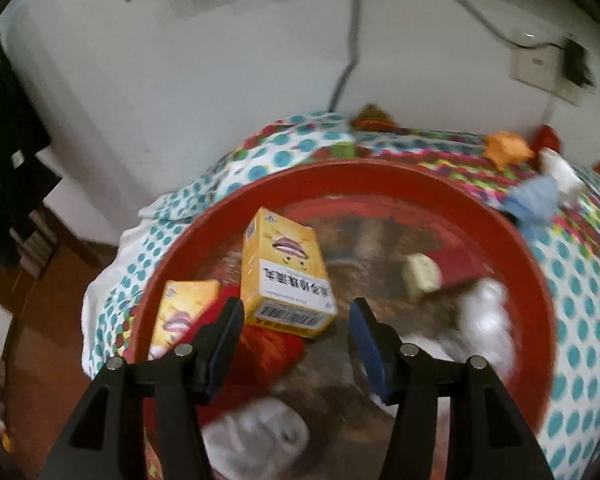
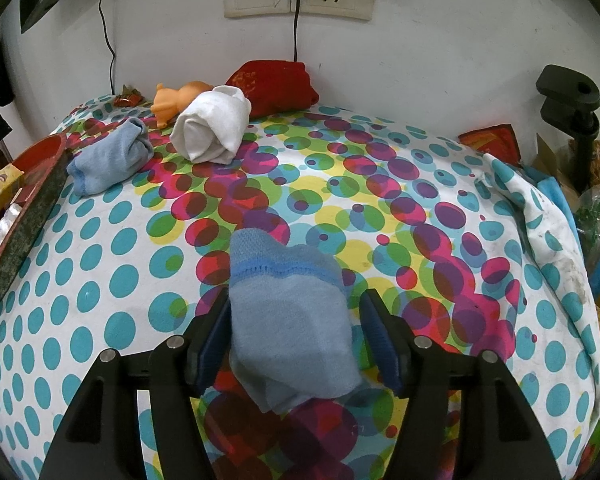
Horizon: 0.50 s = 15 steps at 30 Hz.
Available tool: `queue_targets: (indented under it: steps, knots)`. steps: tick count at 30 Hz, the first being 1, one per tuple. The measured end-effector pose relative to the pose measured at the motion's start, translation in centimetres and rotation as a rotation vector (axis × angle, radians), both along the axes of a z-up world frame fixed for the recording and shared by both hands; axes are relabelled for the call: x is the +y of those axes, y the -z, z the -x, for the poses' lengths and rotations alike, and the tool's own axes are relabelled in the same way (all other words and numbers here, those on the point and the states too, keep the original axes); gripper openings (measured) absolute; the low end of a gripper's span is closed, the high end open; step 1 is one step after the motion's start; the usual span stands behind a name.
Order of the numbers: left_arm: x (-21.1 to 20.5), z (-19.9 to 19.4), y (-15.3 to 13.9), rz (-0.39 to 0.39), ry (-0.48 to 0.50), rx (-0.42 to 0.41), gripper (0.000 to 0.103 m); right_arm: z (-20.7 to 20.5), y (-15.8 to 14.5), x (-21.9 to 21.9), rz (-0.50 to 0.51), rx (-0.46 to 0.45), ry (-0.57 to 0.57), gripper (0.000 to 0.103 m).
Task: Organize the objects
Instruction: 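Lower the yellow box onto the tray and open the left gripper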
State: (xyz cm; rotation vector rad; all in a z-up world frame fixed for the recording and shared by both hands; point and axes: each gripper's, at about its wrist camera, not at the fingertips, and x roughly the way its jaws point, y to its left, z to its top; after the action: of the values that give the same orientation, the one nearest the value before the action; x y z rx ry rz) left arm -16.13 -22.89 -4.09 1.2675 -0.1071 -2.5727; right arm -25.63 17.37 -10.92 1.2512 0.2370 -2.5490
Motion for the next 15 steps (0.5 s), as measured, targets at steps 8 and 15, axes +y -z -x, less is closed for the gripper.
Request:
queue_targets:
  steps: [8, 15]
  knots:
    - [2.8, -4.4, 0.9, -0.140, 0.078, 0.000, 0.056, -0.1, 0.0, -0.2, -0.002, 0.002, -0.004, 0.057]
    - [4.0, -8.5, 1.1, -0.140, 0.084, 0.035, 0.056, -0.1, 0.0, -0.2, -0.005, 0.003, -0.004, 0.057]
